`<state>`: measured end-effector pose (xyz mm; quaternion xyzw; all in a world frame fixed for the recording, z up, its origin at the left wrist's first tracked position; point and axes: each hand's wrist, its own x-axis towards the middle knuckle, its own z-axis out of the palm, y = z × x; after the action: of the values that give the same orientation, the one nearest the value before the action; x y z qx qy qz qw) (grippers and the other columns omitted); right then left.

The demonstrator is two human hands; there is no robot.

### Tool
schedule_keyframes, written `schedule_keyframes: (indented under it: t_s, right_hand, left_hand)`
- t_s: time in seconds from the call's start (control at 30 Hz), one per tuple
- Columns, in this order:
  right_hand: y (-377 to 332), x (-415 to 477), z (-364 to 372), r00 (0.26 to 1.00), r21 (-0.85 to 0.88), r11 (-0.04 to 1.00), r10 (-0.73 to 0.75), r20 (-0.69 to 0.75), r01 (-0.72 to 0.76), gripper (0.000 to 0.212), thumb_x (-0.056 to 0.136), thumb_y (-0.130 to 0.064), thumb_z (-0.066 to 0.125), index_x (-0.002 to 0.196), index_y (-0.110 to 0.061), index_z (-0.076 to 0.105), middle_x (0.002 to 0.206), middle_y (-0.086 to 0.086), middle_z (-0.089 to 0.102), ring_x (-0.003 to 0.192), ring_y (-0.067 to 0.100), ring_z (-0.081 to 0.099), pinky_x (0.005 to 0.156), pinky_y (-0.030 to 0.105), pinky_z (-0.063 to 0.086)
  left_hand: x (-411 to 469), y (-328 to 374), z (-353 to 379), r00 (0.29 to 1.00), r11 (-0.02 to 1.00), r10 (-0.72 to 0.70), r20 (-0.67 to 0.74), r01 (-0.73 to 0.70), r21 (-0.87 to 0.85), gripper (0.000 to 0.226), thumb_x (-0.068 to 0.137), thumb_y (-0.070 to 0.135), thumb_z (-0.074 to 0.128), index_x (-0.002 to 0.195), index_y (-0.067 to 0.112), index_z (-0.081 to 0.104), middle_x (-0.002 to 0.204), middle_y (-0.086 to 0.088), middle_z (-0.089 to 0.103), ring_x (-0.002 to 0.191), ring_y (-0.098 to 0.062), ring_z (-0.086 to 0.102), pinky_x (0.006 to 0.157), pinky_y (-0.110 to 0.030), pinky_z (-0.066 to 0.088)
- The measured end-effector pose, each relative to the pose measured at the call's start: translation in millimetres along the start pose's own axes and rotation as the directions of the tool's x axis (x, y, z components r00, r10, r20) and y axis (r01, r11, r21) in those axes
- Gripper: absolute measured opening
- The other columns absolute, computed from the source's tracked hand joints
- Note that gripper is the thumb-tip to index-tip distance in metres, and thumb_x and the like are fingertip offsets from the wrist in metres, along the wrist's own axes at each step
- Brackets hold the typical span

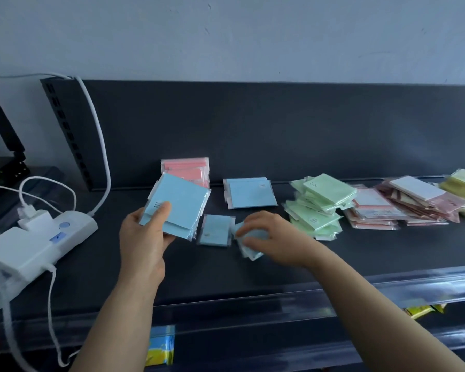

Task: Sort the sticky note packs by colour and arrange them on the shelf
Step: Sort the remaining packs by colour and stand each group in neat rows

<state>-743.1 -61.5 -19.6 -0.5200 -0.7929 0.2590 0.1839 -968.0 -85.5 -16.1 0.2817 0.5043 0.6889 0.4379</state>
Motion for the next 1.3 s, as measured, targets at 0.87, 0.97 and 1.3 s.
schedule_keyframes:
  t_s: [0.87,0.97,1.3]
  right_hand:
    - [26.0,47.4,-20.1,0.943,0.803,0.595,0.240,-0.230,0.044,0.037,0.090,0.004,0.055,0.121,-0.016,0.059,0.112,0.011,0.069,0.105,0.032,0.065,0.097,0.051,0.049]
    - [28.0,55.3,-19.4,0.927,0.682,0.731,0.260,-0.269,-0.007,0.033,0.090,0.000,0.052,0.110,-0.025,0.061,0.105,0.005,0.070,0.099,0.029,0.066,0.091,0.049,0.052]
    - [33.6,96.6,-8.7,0.887,0.411,0.844,0.437,-0.152,-0.345,0.038,0.081,-0.018,0.038,0.118,-0.015,0.045,0.128,0.010,0.041,0.119,0.030,0.044,0.100,0.050,0.042]
  left_hand:
    - [30.6,-29.0,87.9,0.911,0.929,-0.057,0.408,-0.102,0.356,0.039,0.097,0.024,0.053,0.134,0.029,0.043,0.119,0.012,0.059,0.112,-0.010,0.058,0.099,-0.037,0.045]
    - [39.3,-36.7,97.3,0.890,0.773,-0.052,0.454,-0.252,0.583,0.023,0.097,0.020,0.049,0.118,0.025,0.056,0.113,0.008,0.064,0.103,-0.012,0.061,0.093,-0.037,0.049]
    - [80.6,-56.3,130.3,0.935,0.628,-0.170,0.311,-0.140,0.766,0.021,0.090,0.017,0.056,0.109,0.009,0.059,0.104,-0.008,0.065,0.088,-0.021,0.063,0.071,-0.032,0.051]
